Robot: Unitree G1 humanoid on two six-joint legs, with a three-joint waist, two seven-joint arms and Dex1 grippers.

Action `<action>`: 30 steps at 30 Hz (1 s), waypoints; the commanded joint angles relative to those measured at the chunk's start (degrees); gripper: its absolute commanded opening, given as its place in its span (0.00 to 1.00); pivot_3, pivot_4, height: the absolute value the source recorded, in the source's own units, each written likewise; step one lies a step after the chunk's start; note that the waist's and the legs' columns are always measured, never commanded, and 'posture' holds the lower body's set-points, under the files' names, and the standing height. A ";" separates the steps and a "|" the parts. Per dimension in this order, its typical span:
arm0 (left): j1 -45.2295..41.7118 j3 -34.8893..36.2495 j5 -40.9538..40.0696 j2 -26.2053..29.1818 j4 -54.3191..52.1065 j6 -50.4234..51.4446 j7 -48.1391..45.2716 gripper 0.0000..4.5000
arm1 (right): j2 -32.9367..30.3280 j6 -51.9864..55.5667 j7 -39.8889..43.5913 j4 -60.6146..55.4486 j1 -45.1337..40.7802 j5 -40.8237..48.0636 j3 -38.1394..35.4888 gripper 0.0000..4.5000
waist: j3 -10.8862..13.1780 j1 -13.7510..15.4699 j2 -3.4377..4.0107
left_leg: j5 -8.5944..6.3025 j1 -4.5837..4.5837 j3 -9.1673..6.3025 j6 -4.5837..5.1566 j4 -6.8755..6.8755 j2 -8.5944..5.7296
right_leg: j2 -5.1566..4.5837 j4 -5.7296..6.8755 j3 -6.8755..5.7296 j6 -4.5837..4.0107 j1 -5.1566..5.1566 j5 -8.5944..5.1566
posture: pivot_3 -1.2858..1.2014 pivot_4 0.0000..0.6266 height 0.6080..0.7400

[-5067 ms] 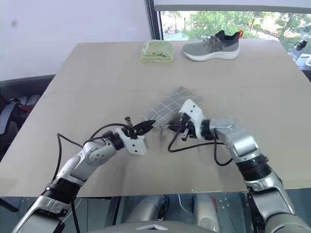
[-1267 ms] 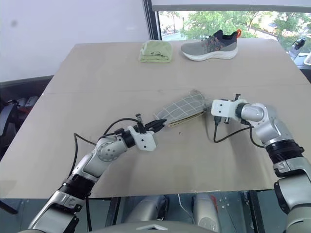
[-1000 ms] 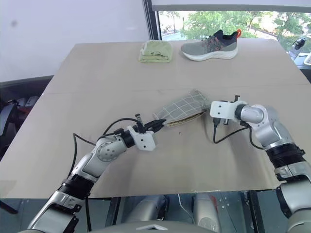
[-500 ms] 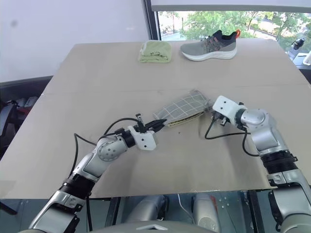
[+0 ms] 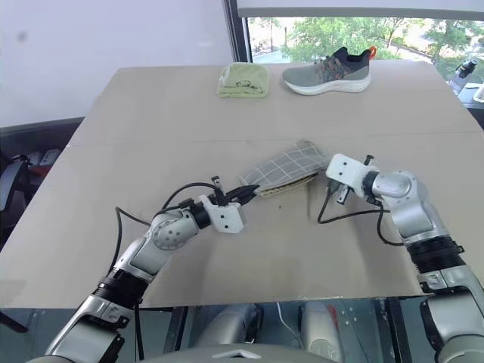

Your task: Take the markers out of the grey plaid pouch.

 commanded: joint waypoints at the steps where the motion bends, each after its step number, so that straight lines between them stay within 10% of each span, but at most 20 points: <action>1: -0.52 0.38 -1.23 0.06 -0.52 -0.90 0.44 0.00 | -0.37 4.00 -4.79 2.55 -1.36 4.40 -8.49 0.01 | 0.00 -0.04 0.00 | 0.00 0.00 0.00 0.00 0.00 0.00 | 0.00 0.00 0.01 0.00 0.00 0.00 | 0.52 0.24 1.00; 11: -0.53 0.00 -1.73 0.60 -0.48 -0.88 0.75 0.00 | 2.59 15.98 -18.98 9.25 -5.01 14.61 -23.17 0.01 | 0.00 -0.19 0.00 | 0.00 -0.03 0.00 0.00 -0.05 -0.02 | -0.09 -0.06 0.02 0.00 -0.01 0.00 | 0.52 0.24 1.00; 17: -0.83 0.01 -1.69 0.42 -0.11 -0.97 0.72 0.00 | 3.00 17.83 -10.51 3.02 -2.06 18.70 -19.54 0.01 | 0.00 -0.64 0.01 | 0.00 0.07 0.18 0.01 -0.04 0.05 | -0.10 0.09 0.17 0.00 -0.01 0.00 | 0.52 0.24 1.00; 25: -1.21 -0.11 -1.63 0.16 0.11 -0.86 0.77 0.00 | -0.73 28.34 5.01 -14.90 5.50 25.90 -10.70 0.63 | 0.00 -0.09 0.00 | -0.01 0.01 0.14 0.02 -0.02 0.04 | -0.12 0.01 0.13 0.00 -0.01 0.00 | 0.52 0.24 1.00; 30: -1.06 -0.18 -1.60 0.08 -0.04 -0.79 0.75 0.00 | -0.81 34.42 6.36 -20.28 6.02 30.47 -10.54 0.63 | 0.00 -0.01 0.00 | -0.01 0.01 0.11 0.02 -0.01 0.04 | -0.12 0.02 0.11 0.01 -0.01 0.00 | 0.52 0.24 1.00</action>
